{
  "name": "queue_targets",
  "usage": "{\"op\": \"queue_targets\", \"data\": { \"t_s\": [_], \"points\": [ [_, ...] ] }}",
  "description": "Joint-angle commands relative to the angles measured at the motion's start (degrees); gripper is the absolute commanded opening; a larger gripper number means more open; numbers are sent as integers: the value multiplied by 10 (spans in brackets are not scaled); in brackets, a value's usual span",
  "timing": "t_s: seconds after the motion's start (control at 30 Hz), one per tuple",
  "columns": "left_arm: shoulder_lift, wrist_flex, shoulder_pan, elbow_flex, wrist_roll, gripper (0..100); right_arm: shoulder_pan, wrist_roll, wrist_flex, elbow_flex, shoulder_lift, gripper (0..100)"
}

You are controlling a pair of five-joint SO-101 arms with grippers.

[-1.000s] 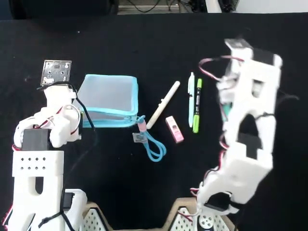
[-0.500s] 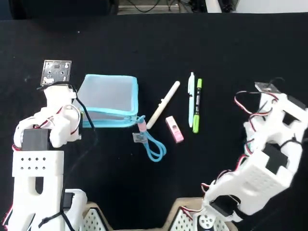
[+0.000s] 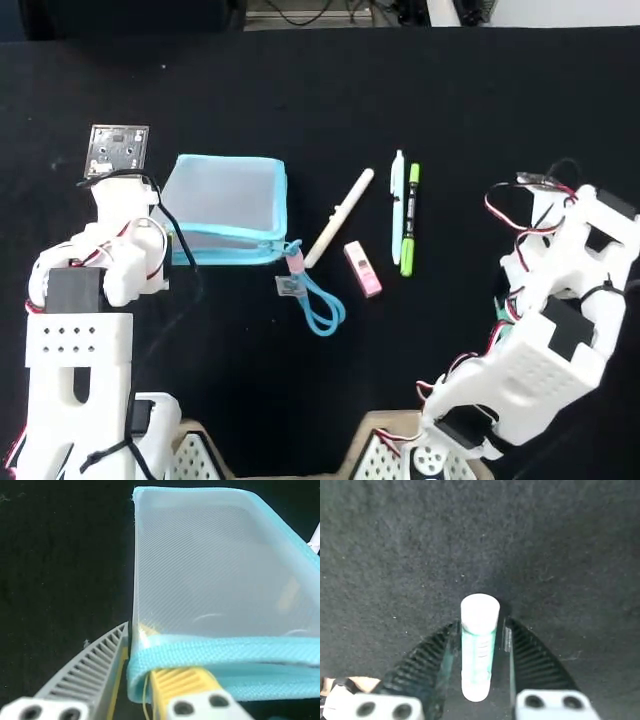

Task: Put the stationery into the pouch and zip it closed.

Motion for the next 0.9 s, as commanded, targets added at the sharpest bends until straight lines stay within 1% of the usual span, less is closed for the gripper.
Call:
{"op": "queue_targets", "data": {
  "t_s": [0.0,0.3,0.6,0.87],
  "points": [
    [-4,-4,-7,-5,7,30,-10,5,10,-33,-41,133],
    [-4,-3,-7,-5,7,30,-45,4,4,-23,-6,133],
    [-4,-4,-7,-5,7,30,-18,6,-42,-29,8,133],
    [-4,-3,-7,-5,7,30,-22,11,-57,-12,9,133]
  ]
}}
